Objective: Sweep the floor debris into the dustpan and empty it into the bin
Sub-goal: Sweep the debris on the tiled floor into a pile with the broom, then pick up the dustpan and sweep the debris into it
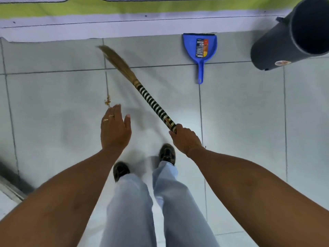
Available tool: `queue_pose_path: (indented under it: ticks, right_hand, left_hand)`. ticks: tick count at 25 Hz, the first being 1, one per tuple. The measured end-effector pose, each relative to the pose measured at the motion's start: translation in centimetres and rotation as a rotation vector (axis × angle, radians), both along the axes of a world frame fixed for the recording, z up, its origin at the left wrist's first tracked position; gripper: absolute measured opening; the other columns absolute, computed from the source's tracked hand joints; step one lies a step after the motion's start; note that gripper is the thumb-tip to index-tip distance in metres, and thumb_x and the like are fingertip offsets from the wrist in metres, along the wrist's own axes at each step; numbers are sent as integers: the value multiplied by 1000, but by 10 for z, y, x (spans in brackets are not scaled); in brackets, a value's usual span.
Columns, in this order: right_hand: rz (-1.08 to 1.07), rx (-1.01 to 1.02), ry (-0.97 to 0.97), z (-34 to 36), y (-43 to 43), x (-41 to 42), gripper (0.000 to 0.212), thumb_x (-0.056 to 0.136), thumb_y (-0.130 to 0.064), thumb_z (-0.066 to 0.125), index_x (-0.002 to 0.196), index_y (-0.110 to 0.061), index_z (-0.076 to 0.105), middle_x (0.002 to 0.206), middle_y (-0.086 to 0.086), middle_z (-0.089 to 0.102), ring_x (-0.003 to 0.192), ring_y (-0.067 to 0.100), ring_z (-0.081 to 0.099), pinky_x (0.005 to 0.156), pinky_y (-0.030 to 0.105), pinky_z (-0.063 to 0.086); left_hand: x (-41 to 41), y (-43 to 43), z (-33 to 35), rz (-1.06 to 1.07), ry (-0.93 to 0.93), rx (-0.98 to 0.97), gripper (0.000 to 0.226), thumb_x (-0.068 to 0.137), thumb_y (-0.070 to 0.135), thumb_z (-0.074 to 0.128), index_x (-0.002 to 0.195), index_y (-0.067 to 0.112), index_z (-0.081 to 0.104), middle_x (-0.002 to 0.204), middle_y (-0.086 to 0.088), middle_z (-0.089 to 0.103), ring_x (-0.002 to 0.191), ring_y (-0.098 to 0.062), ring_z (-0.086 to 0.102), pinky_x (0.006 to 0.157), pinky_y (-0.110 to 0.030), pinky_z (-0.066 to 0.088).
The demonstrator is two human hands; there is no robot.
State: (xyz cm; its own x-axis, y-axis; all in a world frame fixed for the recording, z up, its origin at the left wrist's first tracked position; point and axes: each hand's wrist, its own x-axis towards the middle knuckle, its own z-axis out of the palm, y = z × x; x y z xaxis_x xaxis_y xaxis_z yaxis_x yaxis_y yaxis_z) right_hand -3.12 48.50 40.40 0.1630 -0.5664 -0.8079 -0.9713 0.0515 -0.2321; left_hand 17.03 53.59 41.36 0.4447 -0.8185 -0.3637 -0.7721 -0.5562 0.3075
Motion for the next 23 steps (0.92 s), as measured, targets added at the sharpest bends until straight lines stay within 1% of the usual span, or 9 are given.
queue_pose_path:
  ticks: [4, 6, 8, 10, 14, 16, 19, 21, 23]
  right_hand:
    - [-168, -24, 70, 10, -50, -42, 29, 93, -23, 48, 117, -6, 46, 115, 15, 63, 104, 35, 62, 77, 35, 46]
    - [-244, -69, 91, 17, -69, -67, 30, 93, -32, 48, 112, -9, 44, 109, 14, 66, 99, 36, 64, 73, 34, 44]
    - [-370, -91, 125, 21, -97, -90, 46, 91, -52, 45, 111, -11, 47, 103, 13, 68, 97, 36, 64, 70, 34, 41]
    - [-477, -74, 171, 18, -128, -109, 58, 88, -63, 42, 111, -11, 53, 104, 14, 68, 99, 36, 63, 75, 35, 45]
    - [-705, -159, 110, -14, -200, -141, 51, 91, -42, 55, 114, 3, 54, 120, 22, 59, 106, 38, 61, 86, 38, 48]
    - [-730, -166, 126, -34, -232, -163, 42, 92, -32, 55, 118, 0, 53, 124, 20, 57, 108, 39, 60, 88, 38, 47]
    - [-700, -115, 87, -66, -270, -191, 36, 96, -24, 45, 128, -9, 48, 120, 18, 62, 107, 37, 60, 81, 32, 44]
    - [-777, -74, 27, -86, -289, -205, 42, 98, -28, 43, 136, -10, 42, 119, 19, 63, 107, 36, 60, 81, 32, 45]
    - [-870, -40, 21, -112, -304, -226, 46, 97, -39, 42, 133, -10, 44, 118, 19, 63, 106, 36, 61, 81, 33, 46]
  left_hand:
    - [-53, -53, -1, -87, 45, 21, 47, 94, 22, 46, 134, -2, 40, 134, -27, 51, 130, -39, 42, 108, -48, 35]
    - [-70, -80, 0, -145, 74, 36, 46, 93, 21, 48, 132, -3, 42, 131, -28, 53, 127, -40, 45, 106, -48, 39]
    - [-82, -120, 2, -166, 115, 41, 46, 94, 23, 47, 132, -2, 42, 131, -27, 53, 127, -39, 46, 106, -47, 38]
    - [-93, -169, 0, -209, 164, 42, 48, 95, 28, 43, 132, -2, 42, 132, -26, 53, 125, -38, 47, 106, -46, 38]
    - [-114, -266, -22, -345, 159, 56, 59, 89, 39, 33, 129, -2, 45, 127, -27, 56, 119, -40, 52, 101, -45, 41]
    - [-132, -303, -42, -352, 141, 115, 52, 93, 32, 41, 134, 0, 40, 135, -24, 50, 126, -37, 45, 106, -43, 34]
    - [-167, -347, -75, -377, 143, 212, 52, 95, 27, 44, 139, 3, 33, 142, -21, 43, 130, -36, 39, 109, -43, 30]
    - [-190, -364, -98, -395, 156, 252, 52, 95, 26, 44, 140, 4, 31, 144, -20, 40, 132, -36, 38, 110, -43, 29]
    - [-220, -380, -129, -394, 162, 293, 53, 95, 26, 43, 140, 4, 30, 145, -19, 38, 133, -35, 36, 111, -43, 27]
